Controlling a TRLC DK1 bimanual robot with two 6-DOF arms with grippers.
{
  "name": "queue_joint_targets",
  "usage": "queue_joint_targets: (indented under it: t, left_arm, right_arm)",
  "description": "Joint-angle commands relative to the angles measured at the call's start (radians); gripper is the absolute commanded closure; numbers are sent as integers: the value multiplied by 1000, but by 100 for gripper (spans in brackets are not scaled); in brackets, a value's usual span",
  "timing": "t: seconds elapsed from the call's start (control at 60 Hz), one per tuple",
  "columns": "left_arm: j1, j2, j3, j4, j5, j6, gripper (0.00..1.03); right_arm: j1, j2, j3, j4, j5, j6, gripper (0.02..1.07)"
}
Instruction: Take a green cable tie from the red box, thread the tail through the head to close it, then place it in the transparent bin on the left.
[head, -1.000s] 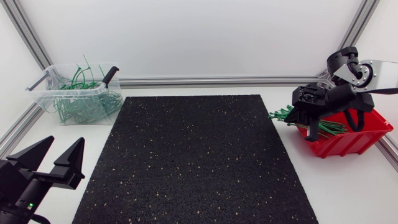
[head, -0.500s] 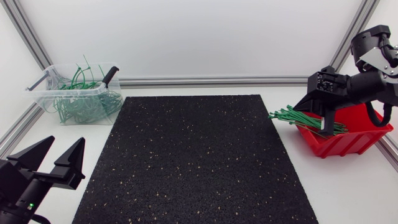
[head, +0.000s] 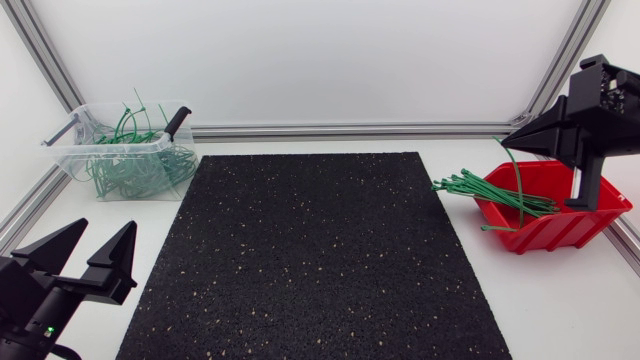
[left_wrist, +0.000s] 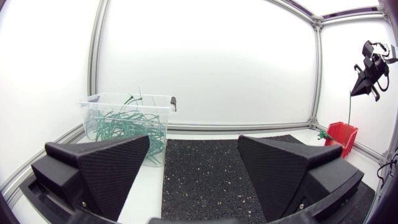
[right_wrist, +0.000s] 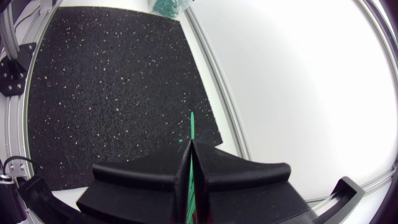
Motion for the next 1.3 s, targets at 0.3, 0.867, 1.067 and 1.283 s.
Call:
queue_joint_targets:
  t: [0.3,0.867,1.067,1.283]
  left_arm:
    - [-10,-2,-41,-18,-5,-19,4]
    - [-10,-2,-40,-18,-5,-19,4]
    - [-11,-2,-40,-18,-5,-19,4]
    - [-11,-2,-41,-18,-5,-19,4]
  right_arm:
    - [28,-169,116,-16,-112,239,101]
    - [596,-138,99,211,177,880,101]
    - [712,-39,97,290,192,1029,101]
    - [744,46,74,385,166,1190,101]
